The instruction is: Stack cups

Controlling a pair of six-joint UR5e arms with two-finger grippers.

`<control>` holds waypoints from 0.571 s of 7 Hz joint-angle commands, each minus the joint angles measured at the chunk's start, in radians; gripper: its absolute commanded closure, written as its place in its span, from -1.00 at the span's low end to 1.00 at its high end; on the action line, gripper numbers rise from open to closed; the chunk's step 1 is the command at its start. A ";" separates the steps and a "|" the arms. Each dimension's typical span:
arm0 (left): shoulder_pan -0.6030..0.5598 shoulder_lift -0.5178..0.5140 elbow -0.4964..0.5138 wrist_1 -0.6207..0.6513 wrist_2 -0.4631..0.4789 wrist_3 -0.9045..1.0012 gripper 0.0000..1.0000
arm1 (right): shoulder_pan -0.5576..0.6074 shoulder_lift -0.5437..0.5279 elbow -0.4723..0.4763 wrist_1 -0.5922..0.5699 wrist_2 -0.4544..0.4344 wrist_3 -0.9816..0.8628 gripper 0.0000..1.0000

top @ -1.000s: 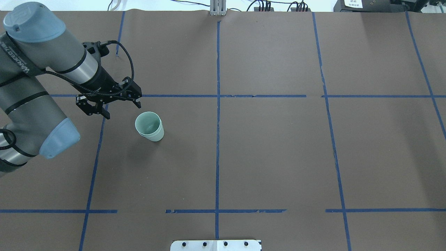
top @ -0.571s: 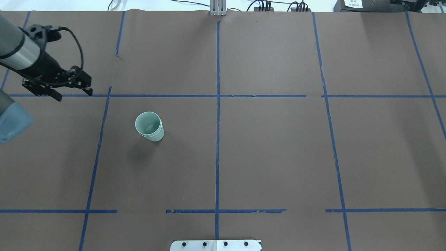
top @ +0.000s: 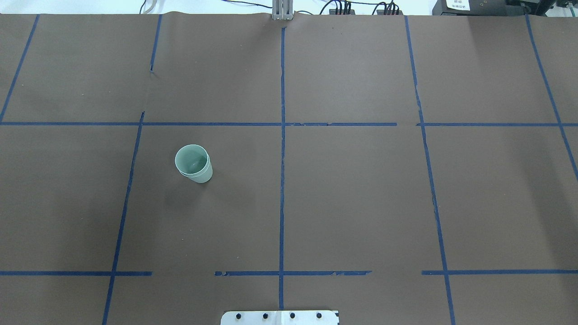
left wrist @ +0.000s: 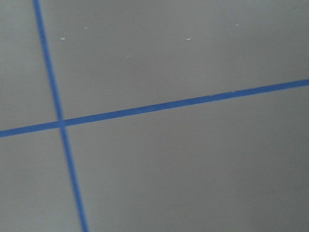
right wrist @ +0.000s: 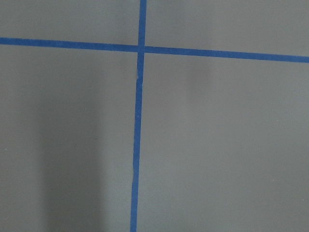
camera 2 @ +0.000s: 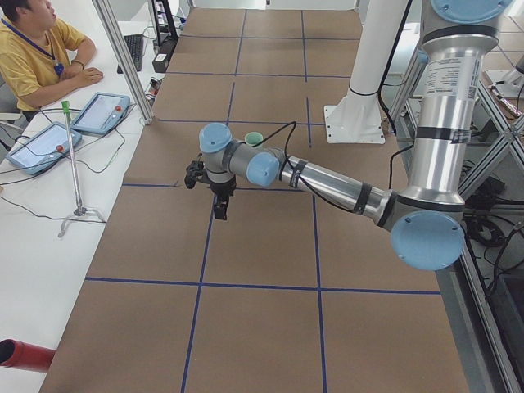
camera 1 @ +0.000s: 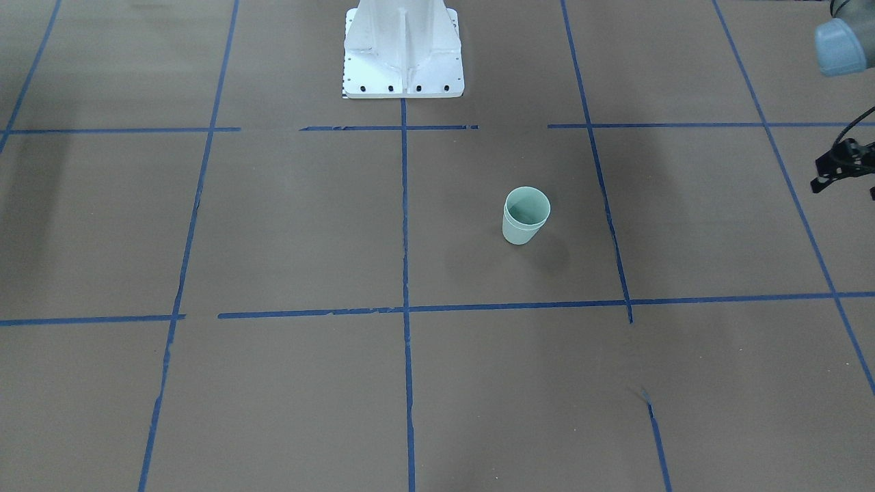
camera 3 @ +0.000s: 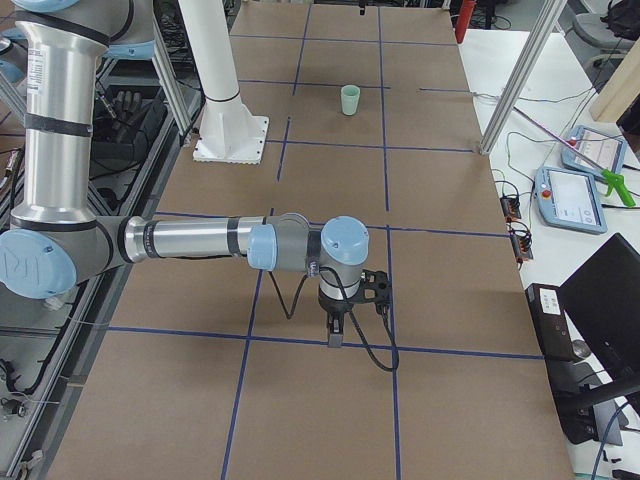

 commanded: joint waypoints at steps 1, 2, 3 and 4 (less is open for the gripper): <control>-0.157 0.111 0.070 -0.004 -0.001 0.158 -1.00 | 0.001 0.000 0.000 0.000 0.000 0.000 -1.00; -0.160 0.125 0.075 -0.001 -0.006 0.156 -1.00 | -0.001 0.000 0.000 0.000 0.000 0.000 -1.00; -0.160 0.130 0.082 -0.001 -0.007 0.156 -1.00 | 0.001 0.000 0.000 0.000 0.000 0.000 -1.00; -0.160 0.133 0.084 -0.001 -0.004 0.155 -1.00 | 0.001 0.000 0.000 0.000 0.000 0.000 -1.00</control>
